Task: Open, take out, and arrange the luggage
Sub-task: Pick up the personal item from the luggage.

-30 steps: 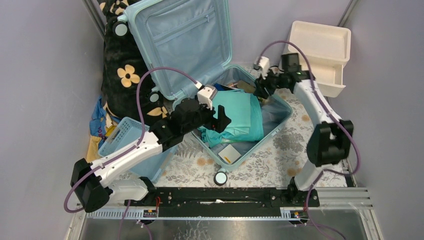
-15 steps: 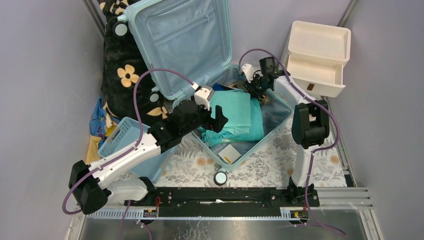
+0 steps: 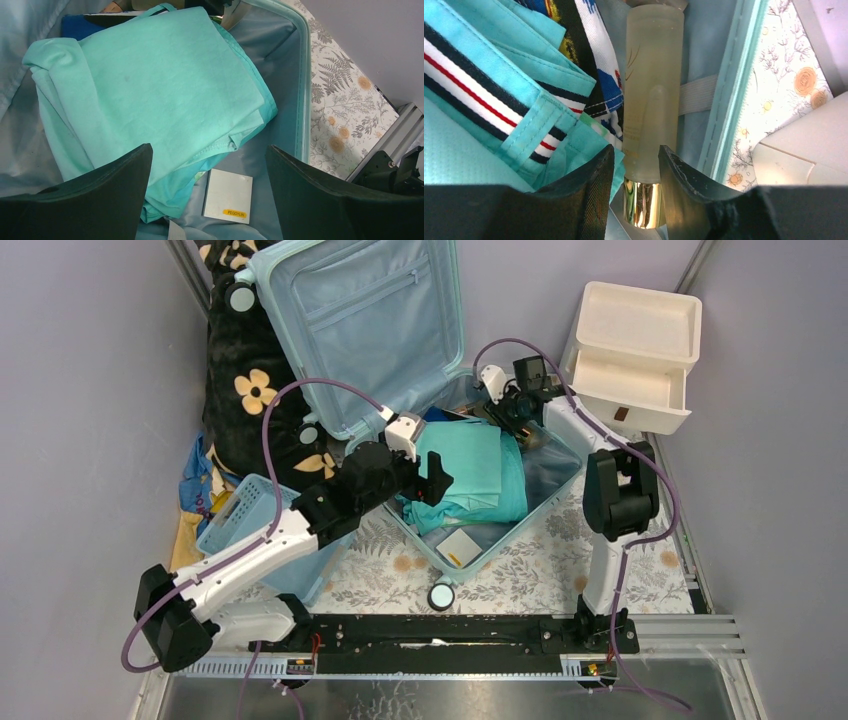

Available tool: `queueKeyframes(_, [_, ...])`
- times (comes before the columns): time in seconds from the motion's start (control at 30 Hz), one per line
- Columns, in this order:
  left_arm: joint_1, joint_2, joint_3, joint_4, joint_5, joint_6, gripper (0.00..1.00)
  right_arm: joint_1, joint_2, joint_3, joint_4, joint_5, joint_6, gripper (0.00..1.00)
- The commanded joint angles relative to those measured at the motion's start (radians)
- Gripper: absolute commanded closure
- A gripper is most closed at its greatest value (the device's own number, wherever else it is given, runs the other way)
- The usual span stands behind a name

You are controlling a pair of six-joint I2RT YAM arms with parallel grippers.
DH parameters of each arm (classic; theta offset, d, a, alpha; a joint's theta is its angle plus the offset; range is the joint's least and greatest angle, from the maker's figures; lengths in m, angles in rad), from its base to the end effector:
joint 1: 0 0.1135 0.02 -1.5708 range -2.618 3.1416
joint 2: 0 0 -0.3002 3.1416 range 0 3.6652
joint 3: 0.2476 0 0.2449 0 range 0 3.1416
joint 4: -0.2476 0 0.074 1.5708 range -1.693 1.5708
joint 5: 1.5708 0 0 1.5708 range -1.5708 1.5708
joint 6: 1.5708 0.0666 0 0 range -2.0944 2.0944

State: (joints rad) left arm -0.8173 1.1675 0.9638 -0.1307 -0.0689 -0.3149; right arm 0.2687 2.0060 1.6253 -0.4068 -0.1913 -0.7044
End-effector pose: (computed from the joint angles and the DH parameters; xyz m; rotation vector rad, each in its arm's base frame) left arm 0.1946 -0.2007 0.3543 0.4421 1.9165 -0.6928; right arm 0.4668 0.1417 0.2544 -1.1752 2.0237 0.0103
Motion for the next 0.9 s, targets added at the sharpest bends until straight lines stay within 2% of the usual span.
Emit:
queueKeyframes(0.0, [0.006, -0.021, -0.011, 0.028, -0.019, 0.024, 0.10, -0.001, -0.087, -0.007, 0.050, 0.049, 0.028, 0.54])
queueKeyframes(0.3, [0.006, -0.044, -0.029, 0.036, -0.014, 0.011, 0.10, -0.002, -0.055, -0.020, 0.050, 0.149, -0.007, 0.62])
queueKeyframes(0.87, [0.006, -0.037, -0.029, 0.041, -0.006, 0.012, 0.10, 0.007, 0.072, -0.017, -0.016, 0.170, -0.018, 0.57])
